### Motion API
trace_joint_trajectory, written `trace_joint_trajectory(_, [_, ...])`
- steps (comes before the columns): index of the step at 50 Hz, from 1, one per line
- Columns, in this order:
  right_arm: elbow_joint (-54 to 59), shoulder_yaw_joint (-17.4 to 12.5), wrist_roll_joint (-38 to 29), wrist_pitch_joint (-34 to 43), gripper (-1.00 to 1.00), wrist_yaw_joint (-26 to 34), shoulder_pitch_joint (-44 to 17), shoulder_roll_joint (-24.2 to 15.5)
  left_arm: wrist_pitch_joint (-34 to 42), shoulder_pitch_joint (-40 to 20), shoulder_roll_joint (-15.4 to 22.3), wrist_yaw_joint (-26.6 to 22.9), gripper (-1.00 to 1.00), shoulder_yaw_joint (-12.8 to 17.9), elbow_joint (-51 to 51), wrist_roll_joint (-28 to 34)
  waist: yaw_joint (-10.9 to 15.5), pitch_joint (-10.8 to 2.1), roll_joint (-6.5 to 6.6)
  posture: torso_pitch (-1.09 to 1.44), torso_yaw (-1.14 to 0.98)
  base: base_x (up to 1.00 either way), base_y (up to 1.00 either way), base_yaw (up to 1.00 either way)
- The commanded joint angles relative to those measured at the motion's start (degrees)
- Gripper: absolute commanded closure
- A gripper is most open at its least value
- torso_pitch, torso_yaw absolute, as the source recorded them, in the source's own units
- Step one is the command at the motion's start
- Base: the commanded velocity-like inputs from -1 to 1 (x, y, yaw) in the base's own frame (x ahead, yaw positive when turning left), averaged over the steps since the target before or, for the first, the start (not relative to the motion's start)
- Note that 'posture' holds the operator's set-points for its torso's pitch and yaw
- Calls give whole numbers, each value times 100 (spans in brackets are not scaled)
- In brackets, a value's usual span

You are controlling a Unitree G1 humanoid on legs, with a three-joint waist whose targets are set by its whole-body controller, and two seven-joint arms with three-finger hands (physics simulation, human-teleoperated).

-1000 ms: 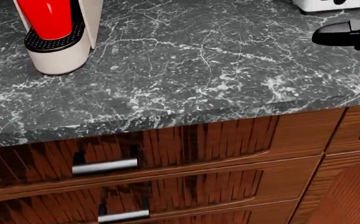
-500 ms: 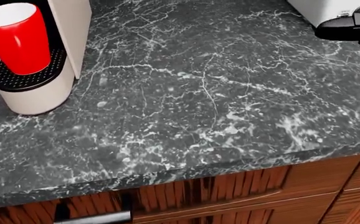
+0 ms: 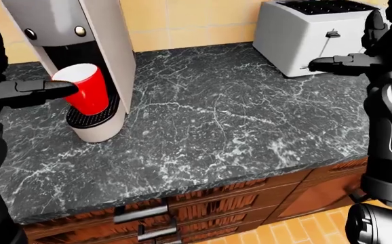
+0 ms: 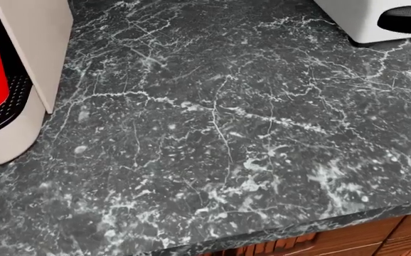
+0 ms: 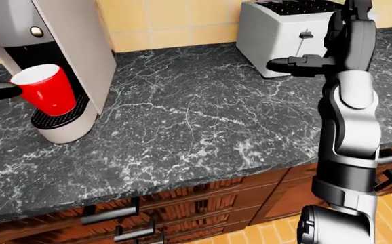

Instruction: Pick the mug from under the coffee machine dispenser and place it on the counter.

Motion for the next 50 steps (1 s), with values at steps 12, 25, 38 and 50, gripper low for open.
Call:
trace_joint_trajectory(12, [-392,15,-278,-208,-100,271,-57,-35,-139,-99,120,14,-100,125,-124,24,263,-69,-274,0,0,0,0,100])
trace_joint_trajectory(25, [-369,-50,-53,680,-100,-174,-153,-3,-235,-24,26,2,-100,85,-164,151,10,-58,-69,0,0,0,0,15])
trace_joint_trajectory(38, [-518,-83,232,1412,-100,-253,-232,-139,516,-5,-190,815,-100,93,-602,27,18,-129,-85,0,0,0,0,0])
trace_joint_trajectory(50, [-477,-56,43,1222,-100,-128,-200,-154,1000,-57,-262,1051,-100,52,-951,196,20,-143,-78,0,0,0,0,0])
